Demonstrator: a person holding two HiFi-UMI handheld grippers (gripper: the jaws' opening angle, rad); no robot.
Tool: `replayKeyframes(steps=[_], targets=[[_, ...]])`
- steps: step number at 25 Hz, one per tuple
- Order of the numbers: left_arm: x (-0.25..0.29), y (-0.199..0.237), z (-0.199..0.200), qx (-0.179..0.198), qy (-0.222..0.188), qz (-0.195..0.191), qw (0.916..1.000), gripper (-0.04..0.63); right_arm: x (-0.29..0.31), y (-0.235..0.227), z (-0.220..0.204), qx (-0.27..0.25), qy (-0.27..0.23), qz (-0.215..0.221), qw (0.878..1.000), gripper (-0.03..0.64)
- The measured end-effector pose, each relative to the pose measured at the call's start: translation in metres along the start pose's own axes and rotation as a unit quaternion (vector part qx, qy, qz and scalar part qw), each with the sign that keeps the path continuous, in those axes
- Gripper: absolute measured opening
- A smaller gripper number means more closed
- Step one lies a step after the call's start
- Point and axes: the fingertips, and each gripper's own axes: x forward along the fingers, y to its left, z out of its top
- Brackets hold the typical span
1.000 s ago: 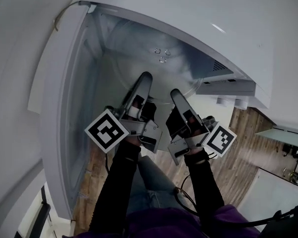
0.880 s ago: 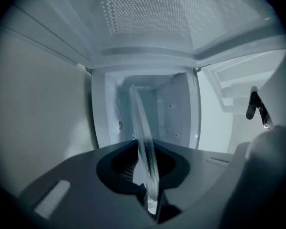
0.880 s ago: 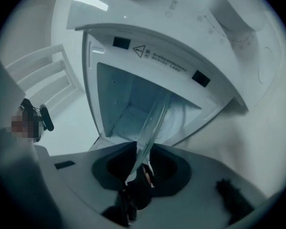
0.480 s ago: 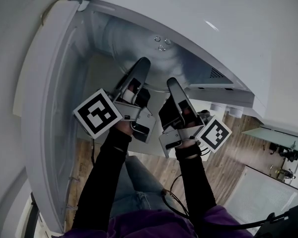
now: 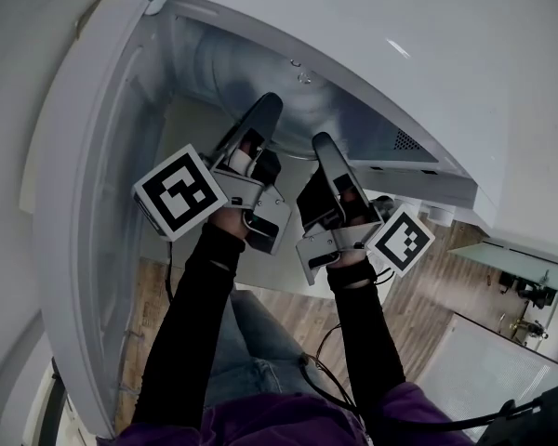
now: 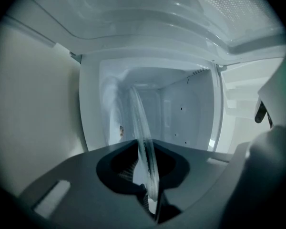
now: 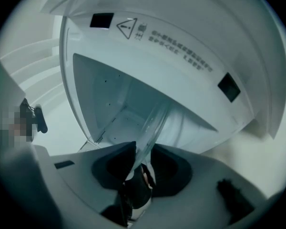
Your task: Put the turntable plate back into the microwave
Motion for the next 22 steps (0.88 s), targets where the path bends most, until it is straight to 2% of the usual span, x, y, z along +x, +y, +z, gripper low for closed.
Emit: replayKeyframes(steps=[9, 16, 22], targets=[[-0.0033, 0.0087, -0.0010, -0.011, -0.003, 0.024, 0.9997, 0.044, -0.0009, -0.0033, -0.0014, 0.005, -0.003, -0.005, 1.000, 0.100], [-0.0021, 0.0064, -0.0007, -0.012, -0.006, 0.023, 0.9996, 0.045, -0.0016, -0.0035, 0.0002, 0.002, -0.002, -0.008, 1.000, 0.103], [-0.0039, 0.0062, -0.0005, -0.032, -0.015, 0.033, 0.9988, 0.043, -0.0018, -0.0011, 0.0009, 0.002, -0.012, -0.008, 1.000, 0.103]])
